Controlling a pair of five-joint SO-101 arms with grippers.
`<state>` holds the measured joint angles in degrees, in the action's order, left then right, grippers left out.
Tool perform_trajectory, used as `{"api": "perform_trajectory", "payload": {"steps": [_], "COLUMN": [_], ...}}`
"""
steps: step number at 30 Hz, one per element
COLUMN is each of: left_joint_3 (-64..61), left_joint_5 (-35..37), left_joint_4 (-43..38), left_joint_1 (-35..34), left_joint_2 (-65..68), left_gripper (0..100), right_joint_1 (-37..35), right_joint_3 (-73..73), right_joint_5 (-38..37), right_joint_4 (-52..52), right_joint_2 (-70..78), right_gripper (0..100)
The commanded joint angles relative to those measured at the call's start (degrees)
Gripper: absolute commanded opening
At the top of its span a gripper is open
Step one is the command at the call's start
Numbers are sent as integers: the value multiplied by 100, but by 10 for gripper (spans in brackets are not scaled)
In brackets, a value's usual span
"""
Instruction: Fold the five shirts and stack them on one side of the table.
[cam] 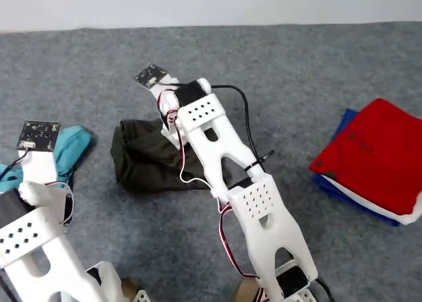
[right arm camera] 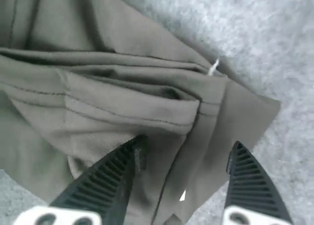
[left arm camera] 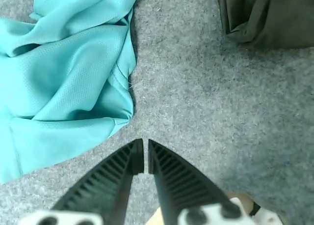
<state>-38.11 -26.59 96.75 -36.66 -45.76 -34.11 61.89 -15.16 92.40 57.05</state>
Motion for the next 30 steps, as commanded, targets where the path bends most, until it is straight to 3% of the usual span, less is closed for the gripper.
{"api": "perform_trajectory", "payload": {"steps": [1,6,18,23,30], "left_joint_3": [13,13,13,13,4], "left_joint_5": [-26,-26,-26,-26,-35], "left_joint_4": [0,0,-9,-53,-88], "left_joint_1": [-35,-35,-35,-35,-35], "left_joint_2": [-141,-141,-141,-132,-132], "left_gripper": [22,22,22,22,22], "right_joint_1": [-66,-66,-189,-646,-1464], "right_joint_3": [158,167,167,167,123], "right_joint_5": [35,-123,-501,-826,-826], "right_joint_4": [-75,-57,453,1015,1042], "right_joint_2": [-40,-66,-831,-1385,-1771], "right_gripper": [205,37,11,11,10]}}
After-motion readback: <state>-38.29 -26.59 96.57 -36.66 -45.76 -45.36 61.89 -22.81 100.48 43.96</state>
